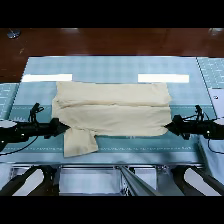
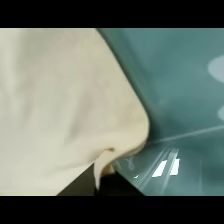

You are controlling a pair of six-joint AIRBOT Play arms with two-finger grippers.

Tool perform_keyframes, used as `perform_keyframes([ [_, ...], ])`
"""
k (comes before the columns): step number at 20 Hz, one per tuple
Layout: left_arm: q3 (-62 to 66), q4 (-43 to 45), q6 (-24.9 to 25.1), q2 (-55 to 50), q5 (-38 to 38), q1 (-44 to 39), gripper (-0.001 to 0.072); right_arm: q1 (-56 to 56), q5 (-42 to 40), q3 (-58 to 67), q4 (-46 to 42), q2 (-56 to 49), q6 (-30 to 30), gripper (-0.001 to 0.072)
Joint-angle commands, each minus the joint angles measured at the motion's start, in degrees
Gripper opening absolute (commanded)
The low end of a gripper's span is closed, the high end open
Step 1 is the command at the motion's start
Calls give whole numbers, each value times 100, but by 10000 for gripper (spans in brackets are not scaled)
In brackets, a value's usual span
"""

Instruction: Fold the shirts.

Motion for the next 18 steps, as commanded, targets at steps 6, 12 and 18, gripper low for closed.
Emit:
perform_keyframes([
  [6,1510,-144,-404,-293,1335,-557,21,656,-249,1779,227,-555,197,26],
  [12,3364,-140,-809,-2037,1510,-962,21,1069,-422,3305,212,-1945,511,26],
  [18,4964,-66,-1209,-3508,874,-968,21,1069,-404,4496,195,-2922,564,26],
])
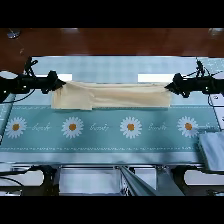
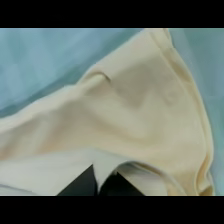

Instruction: Fold the shirts.

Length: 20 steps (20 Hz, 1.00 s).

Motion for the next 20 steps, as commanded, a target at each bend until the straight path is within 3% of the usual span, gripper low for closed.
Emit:
perform_keyframes([
  [1,839,35,-284,-791,-299,-28,21,22,-15,678,-2,-605,74,26],
  [8,1082,31,-299,-1333,-350,-28,24,122,-87,1051,44,-1250,61,48],
  [9,1084,28,-271,-1331,-402,-26,181,122,-85,1051,39,-1266,31,368],
  [10,1139,33,-249,-1327,-597,-7,639,85,-17,1097,42,-1263,-55,636],
  [11,1287,61,-166,-1329,-977,90,703,11,186,1215,13,-1263,-63,621],
  [13,1814,710,-479,-1285,-1908,446,698,-258,813,1506,11,-1213,-66,621],
  [15,2175,2127,-944,-905,-2494,916,697,-710,1215,1648,-46,-1021,-70,621],
  [17,2011,2931,-1182,-173,-2197,1390,697,-1161,1471,1644,-522,-883,-24,621],
  [20,916,2920,-1158,1263,-844,1659,698,-1314,1346,1255,-1147,-890,258,620],
])
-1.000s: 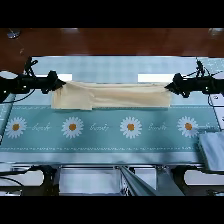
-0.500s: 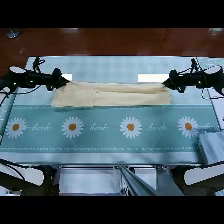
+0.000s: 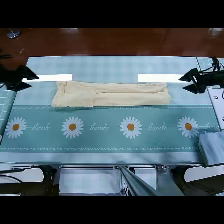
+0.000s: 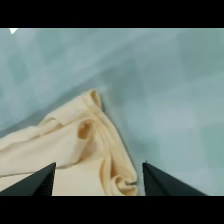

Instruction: Fold the shirts.

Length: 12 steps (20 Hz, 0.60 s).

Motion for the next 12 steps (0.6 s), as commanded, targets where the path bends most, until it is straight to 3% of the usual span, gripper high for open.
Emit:
perform_keyframes([
  [1,-1119,520,-168,1565,1241,247,698,-203,7,-365,-422,13,162,620],
  [3,-2142,278,-166,2496,1853,-81,698,-63,-15,-444,-234,-186,59,620],
  [6,-3086,212,-166,3322,2004,-817,698,280,-85,-442,-61,-466,39,620],
  [12,-3145,208,-168,3156,2052,-2197,698,988,-50,-437,332,-697,-118,616],
])
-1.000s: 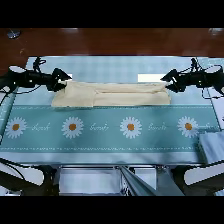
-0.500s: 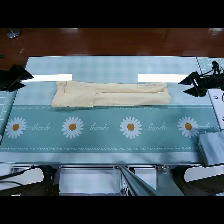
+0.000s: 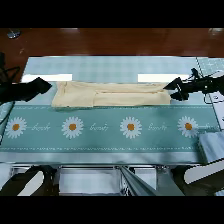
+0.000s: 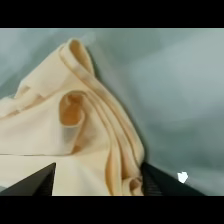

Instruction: Fold the shirts.

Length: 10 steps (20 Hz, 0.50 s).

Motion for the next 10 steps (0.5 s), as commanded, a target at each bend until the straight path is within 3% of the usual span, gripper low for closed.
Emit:
perform_keyframes([
  [1,35,0,-4,-129,-7,-715,698,435,120,-11,48,-90,-125,611],
  [2,170,-2,-4,-245,-87,-817,697,505,221,-11,-17,-81,-136,516],
  [3,319,-2,-2,-372,-114,-909,662,520,291,-11,-70,-37,-140,161],
  [4,498,-2,0,-501,-162,-1001,308,509,317,-11,-81,79,-177,26],
  [5,671,-63,142,-610,-179,-1091,30,463,313,-11,-151,271,-173,26],
  [8,1086,-483,568,-859,-160,-1423,21,271,514,-22,-601,1150,-175,25],
  [10,1231,-498,599,-1036,83,-1836,21,221,702,-247,-1106,1956,-170,25],
])
